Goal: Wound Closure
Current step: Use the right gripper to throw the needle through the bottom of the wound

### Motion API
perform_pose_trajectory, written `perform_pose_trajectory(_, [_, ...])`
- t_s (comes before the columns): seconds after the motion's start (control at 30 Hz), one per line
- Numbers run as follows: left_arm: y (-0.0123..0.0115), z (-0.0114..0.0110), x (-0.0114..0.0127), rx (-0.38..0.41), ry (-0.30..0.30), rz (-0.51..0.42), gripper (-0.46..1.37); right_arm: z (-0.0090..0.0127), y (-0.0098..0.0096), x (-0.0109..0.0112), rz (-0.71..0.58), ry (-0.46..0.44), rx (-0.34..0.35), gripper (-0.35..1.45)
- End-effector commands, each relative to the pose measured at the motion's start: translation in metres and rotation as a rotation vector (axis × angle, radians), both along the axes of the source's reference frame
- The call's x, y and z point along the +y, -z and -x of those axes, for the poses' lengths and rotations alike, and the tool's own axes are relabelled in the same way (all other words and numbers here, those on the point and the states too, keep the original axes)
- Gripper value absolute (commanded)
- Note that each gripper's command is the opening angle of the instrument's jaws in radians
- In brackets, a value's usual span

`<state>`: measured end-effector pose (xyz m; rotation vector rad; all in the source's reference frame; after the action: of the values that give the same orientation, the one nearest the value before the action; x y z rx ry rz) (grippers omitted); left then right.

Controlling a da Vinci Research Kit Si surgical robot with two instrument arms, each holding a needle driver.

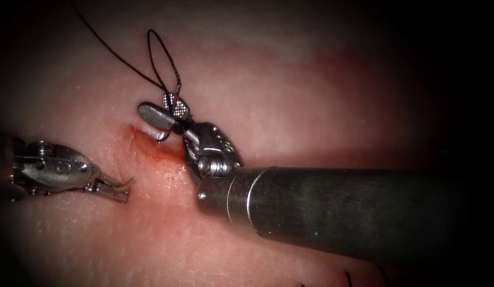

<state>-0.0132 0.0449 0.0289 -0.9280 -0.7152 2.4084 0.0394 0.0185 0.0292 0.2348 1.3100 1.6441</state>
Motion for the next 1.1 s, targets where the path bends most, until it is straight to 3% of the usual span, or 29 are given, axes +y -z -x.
perform_pose_trajectory(0.03, [0.0,0.0,0.0,-0.005,-0.004,-0.005,-0.34,0.0001,0.0002,0.0001,0.0,0.001,-0.003,0.72])
perform_pose_trajectory(0.13, [0.0,0.0,0.0,-0.005,-0.004,-0.005,-0.34,0.0003,0.0006,0.0006,-0.001,0.001,-0.007,0.57])
perform_pose_trajectory(0.2, [0.0,0.0,0.0,-0.005,-0.004,-0.004,-0.35,0.0003,0.0007,0.0009,0.0,0.004,-0.01,0.38])
perform_pose_trajectory(0.3, [0.0,0.0,0.0,-0.005,-0.004,-0.004,-0.35,0.0003,0.0007,0.0012,-0.001,0.005,-0.01,-0.29])
perform_pose_trajectory(0.33, [0.0,0.0,0.0,-0.005,-0.004,-0.004,-0.35,0.0003,0.0007,0.0013,-0.001,0.004,-0.011,-0.35])
perform_pose_trajectory(0.43, [0.0,0.0,0.0,-0.005,-0.004,-0.004,-0.35,0.0003,0.0006,0.0013,-0.015,0.018,-0.029,-0.35])
perform_pose_trajectory(0.53, [0.0,-0.0001,-0.0001,-0.005,-0.004,-0.004,-0.35,0.0002,0.0005,0.001,-0.148,0.023,-0.017,-0.35])
perform_pose_trajectory(0.83, [0.0,-0.0003,-0.0001,-0.006,-0.006,-0.004,-0.31,-0.0002,0.0007,-0.001,-0.289,0.089,-0.027,-0.35])
perform_pose_trajectory(1.1, [0.0,-0.0002,0.0,-0.006,-0.006,-0.005,-0.3,-0.0018,0.0015,-0.0037,-0.38,0.107,0.047,-0.35])
